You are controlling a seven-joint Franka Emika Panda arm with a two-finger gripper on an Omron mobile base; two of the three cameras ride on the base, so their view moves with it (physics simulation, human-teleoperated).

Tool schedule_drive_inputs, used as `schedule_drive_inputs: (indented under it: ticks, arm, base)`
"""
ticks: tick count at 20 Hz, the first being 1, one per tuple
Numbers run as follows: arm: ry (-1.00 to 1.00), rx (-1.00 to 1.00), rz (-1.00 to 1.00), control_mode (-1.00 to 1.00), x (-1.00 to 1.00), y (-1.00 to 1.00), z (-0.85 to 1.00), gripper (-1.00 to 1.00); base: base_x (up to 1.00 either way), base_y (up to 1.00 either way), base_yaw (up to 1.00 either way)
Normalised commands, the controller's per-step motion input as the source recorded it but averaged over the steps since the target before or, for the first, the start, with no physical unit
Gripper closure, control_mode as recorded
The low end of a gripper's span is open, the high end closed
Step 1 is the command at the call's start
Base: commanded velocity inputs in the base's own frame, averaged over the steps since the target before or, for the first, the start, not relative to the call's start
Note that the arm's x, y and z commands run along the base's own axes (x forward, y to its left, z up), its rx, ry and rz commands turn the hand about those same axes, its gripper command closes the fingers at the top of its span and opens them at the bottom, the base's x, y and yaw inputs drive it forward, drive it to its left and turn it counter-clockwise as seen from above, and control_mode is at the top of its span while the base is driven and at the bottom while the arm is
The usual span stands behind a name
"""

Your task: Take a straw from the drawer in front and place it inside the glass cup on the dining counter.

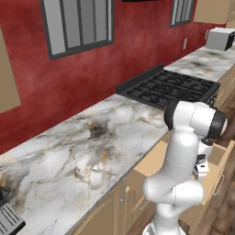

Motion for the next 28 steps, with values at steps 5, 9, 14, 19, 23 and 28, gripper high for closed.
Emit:
schedule_drive_inputs:
  ticks: [5,9,14,19,23,28]
  arm:
    - [0.03,-0.01,0.0,-1.0,-0.02,-0.02,1.0,1.0]
    - [0.1,0.0,0.0,-1.0,0.0,-0.04,1.0,1.0]
    - [0.11,0.0,0.0,-1.0,0.0,-0.14,1.0,1.0]
    - [0.14,0.0,0.0,-1.0,-0.03,-0.17,1.0,1.0]
    - [0.17,0.09,0.0,-1.0,-0.18,-0.18,1.0,1.0]
    - [0.18,0.17,0.0,-1.0,-0.22,-0.15,1.0,1.0]
  base:
    - [0.0,0.0,0.0]
    - [0.0,0.0,0.0]
    - [0.0,0.0,0.0]
    - [0.0,0.0,0.0]
    - [0.0,0.0,0.0]
    - [0.0,0.0,0.0]
